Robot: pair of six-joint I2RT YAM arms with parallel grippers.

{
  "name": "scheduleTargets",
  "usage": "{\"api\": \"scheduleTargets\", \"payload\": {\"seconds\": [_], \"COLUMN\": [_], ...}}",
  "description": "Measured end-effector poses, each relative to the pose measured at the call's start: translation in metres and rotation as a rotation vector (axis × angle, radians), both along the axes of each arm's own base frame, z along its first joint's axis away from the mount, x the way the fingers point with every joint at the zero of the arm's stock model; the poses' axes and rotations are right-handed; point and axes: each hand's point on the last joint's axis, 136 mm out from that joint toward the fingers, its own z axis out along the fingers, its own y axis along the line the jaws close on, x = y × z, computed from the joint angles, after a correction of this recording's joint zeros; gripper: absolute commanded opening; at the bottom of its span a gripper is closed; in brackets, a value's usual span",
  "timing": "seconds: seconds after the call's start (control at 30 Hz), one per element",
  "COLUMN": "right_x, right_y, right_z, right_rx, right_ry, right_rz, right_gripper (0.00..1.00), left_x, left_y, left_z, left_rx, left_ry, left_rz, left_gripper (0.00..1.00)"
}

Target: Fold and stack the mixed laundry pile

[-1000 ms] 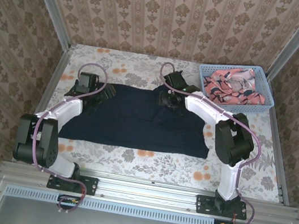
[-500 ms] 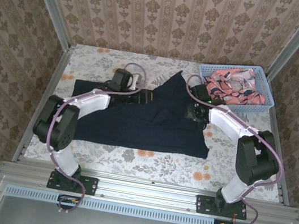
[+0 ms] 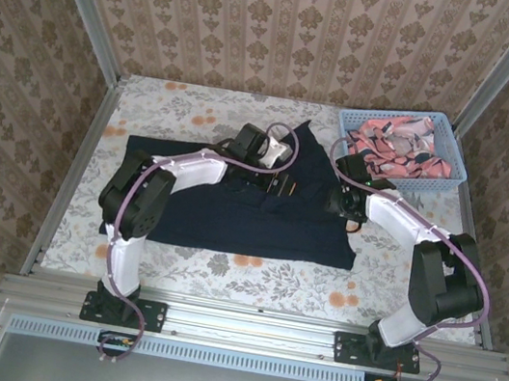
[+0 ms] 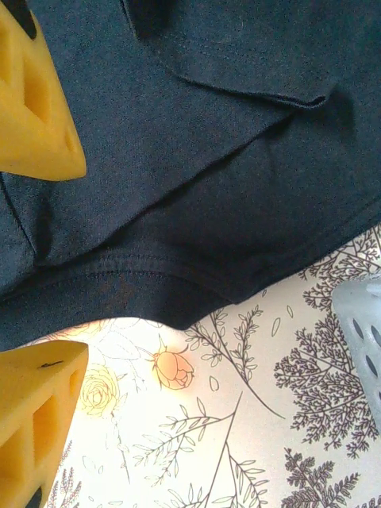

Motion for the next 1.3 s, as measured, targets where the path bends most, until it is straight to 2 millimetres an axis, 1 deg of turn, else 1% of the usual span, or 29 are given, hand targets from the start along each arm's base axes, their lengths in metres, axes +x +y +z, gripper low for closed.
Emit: {"api": "scheduleTargets", "payload": {"seconds": [0.07,0.13,0.17,0.2,0.23,0.3,0.33,0.47,0.6,0.63,0.67,0.7,0.73,0.8,0.9,1.03,1.13,1.2,1.27,1.3], "right_x": [0.0,0.001,0.001,0.001,0.001,0.001,0.001,0.001,0.0,0.0,0.001,0.002,0.002,0.002,0.001,0.005,0.011,0.011,0.009,0.009], "right_y": [-0.001,-0.002,-0.003,-0.003,-0.003,-0.004,-0.003,-0.002,0.0,0.001,0.001,0.001,0.002,0.003,0.004,0.009,0.022,0.037,0.047,0.05], "right_z": [0.001,0.003,0.004,0.004,0.004,0.004,0.004,0.004,0.004,0.004,0.004,0.004,0.004,0.002,-0.004,-0.008,-0.004,0.0,0.0,-0.001], "right_rx": [0.001,0.004,0.005,0.006,0.008,0.008,0.009,0.021,0.032,0.035,0.037,0.04,0.043,0.046,0.049,0.057,0.067,0.069,0.076,0.082], "right_ry": [-0.003,-0.009,-0.01,-0.012,-0.012,-0.011,-0.011,-0.008,-0.004,-0.004,-0.006,-0.009,-0.01,-0.005,0.013,0.026,0.013,0.001,-0.004,-0.007], "right_rz": [-0.003,-0.007,-0.008,-0.009,-0.01,-0.011,-0.01,-0.007,-0.003,-0.003,-0.003,-0.004,-0.003,-0.002,-0.003,-0.004,0.017,0.049,0.064,0.064], "right_gripper": [0.56,0.56,0.56,0.56,0.56,0.56,0.56,0.56,0.56,0.56,0.56,0.56,0.56,0.56,0.56,0.54,0.52,0.51,0.5,0.5], "left_x": [-0.003,-0.007,-0.008,-0.009,-0.01,-0.011,-0.011,-0.004,0.019,0.025,0.032,0.039,0.045,0.055,0.061,0.052,0.033,0.018,0.002,-0.006], "left_y": [0.002,0.005,0.006,0.007,0.009,0.011,0.012,0.015,0.026,0.031,0.038,0.046,0.054,0.067,0.08,0.087,0.102,0.115,0.129,0.137], "left_z": [-0.005,-0.008,-0.01,-0.012,-0.014,-0.016,-0.017,-0.016,-0.013,-0.014,-0.015,-0.016,-0.017,-0.019,-0.022,-0.028,-0.022,-0.01,0.002,0.005], "left_rx": [0.018,0.038,0.046,0.056,0.067,0.083,0.09,0.12,0.163,0.173,0.182,0.19,0.195,0.2,0.211,0.254,0.3,0.315,0.319,0.323], "left_ry": [0.009,0.011,0.012,0.013,0.015,0.01,0.004,-0.027,-0.053,-0.048,-0.039,-0.029,-0.013,0.009,0.045,0.07,0.073,0.063,0.045,0.041], "left_rz": [-0.011,-0.026,-0.03,-0.034,-0.036,-0.043,-0.043,-0.028,0.076,0.115,0.155,0.199,0.241,0.307,0.369,0.397,0.411,0.424,0.441,0.448], "left_gripper": [0.47,0.44,0.4,0.32,0.22,0.05,0.0,0.0,0.0,0.02,0.09,0.29,0.54,0.99,1.0,1.0,1.0,1.0,0.99,0.98]}}
